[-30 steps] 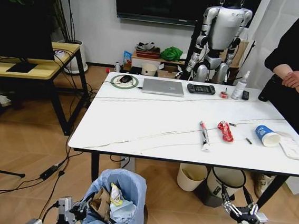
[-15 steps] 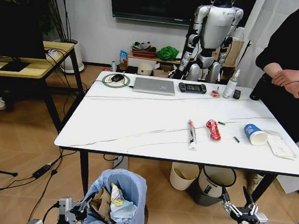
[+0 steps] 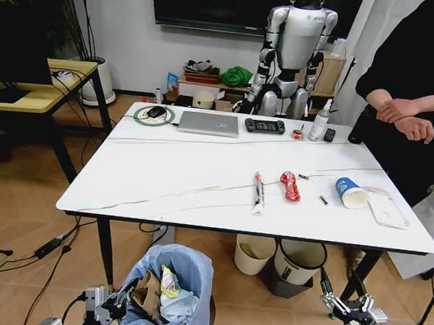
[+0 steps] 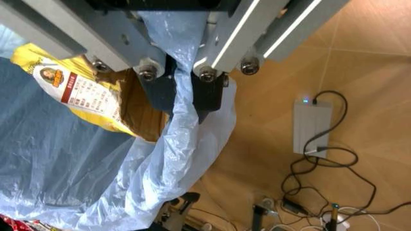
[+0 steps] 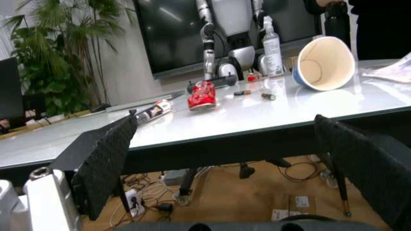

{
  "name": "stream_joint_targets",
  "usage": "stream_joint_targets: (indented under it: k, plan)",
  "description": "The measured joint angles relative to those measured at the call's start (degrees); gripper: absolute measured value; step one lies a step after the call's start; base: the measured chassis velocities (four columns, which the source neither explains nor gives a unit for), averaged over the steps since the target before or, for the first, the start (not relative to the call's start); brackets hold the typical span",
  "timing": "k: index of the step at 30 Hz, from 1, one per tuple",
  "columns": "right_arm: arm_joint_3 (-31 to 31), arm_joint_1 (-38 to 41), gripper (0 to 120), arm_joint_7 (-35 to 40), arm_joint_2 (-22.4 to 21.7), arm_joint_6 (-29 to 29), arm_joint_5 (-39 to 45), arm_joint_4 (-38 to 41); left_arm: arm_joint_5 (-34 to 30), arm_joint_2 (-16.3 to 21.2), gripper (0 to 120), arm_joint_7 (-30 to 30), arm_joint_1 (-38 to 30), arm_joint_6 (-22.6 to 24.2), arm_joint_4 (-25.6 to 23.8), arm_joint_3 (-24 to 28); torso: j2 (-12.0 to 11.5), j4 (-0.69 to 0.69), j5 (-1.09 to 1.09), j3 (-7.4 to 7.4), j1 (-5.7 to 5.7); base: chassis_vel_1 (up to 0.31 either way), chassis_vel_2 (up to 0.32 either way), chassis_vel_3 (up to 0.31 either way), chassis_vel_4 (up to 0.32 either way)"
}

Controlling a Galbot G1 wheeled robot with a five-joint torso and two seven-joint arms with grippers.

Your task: Pick up the trash bin and place the trash from the table into it.

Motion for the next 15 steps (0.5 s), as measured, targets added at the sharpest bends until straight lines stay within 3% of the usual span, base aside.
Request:
stream_joint_targets:
  k: [7,15]
  plan:
    - [-0.16,0.23,100,-0.20,-0.01,0.73,-0.50,-0.64,0.16,-0.33,0,-0.02,-0.02,-0.01,0.00,0.00,-0.01,0.00,0.01,0.00,0.01,-0.098,-0.087,0.103,0.090]
    - [-1.00,0.27,100,0.38,-1.61,0.29,-1.84,0.77,0.40,-0.68,0,-0.08,-0.01,0.00,0.00,-0.03,0.00,-0.02,0.04,0.00,0.00,-0.006,-0.007,0.004,0.005]
